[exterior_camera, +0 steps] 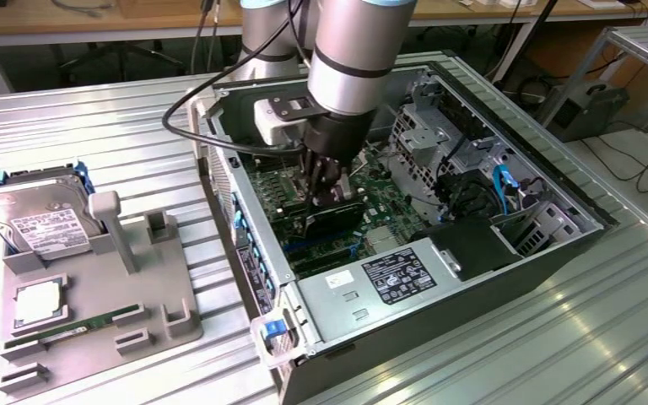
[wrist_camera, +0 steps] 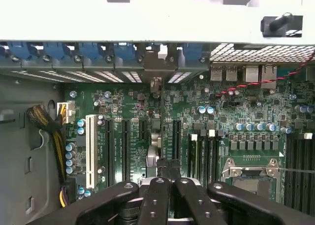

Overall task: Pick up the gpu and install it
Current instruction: 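Insert the gpu into the slot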

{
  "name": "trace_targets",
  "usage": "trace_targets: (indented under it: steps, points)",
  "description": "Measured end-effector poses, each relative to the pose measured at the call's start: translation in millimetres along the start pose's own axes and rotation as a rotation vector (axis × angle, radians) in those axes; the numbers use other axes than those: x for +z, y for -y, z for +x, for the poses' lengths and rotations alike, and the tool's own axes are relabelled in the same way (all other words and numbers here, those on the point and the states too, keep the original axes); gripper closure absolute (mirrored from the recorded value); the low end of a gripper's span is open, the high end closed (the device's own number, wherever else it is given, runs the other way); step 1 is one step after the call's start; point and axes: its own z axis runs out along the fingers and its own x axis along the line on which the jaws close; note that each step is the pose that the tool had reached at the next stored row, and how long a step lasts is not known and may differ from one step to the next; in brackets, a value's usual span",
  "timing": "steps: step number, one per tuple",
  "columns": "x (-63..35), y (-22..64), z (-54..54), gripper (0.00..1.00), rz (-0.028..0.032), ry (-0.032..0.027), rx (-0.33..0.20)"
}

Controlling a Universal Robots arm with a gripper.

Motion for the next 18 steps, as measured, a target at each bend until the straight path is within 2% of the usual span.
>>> trace_targets:
  steps: [8, 10, 15, 16, 18]
  points:
    - [4.9, -2.9, 0.1, 0.89, 0.0061, -0.0005, 0.0]
    - [6.4, -3.4, -0.1, 0.89, 0.0076, 0.001, 0.0]
    - [7.7, -4.8, 0.1, 0.89, 0.0083, -0.0003, 0.0]
    - [6.7, -4.8, -0.1, 0.89, 0.0088, 0.0009, 0.0]
    - [-5.5, -5.3, -0.3, 0.89, 0.0084, -0.0002, 0.0]
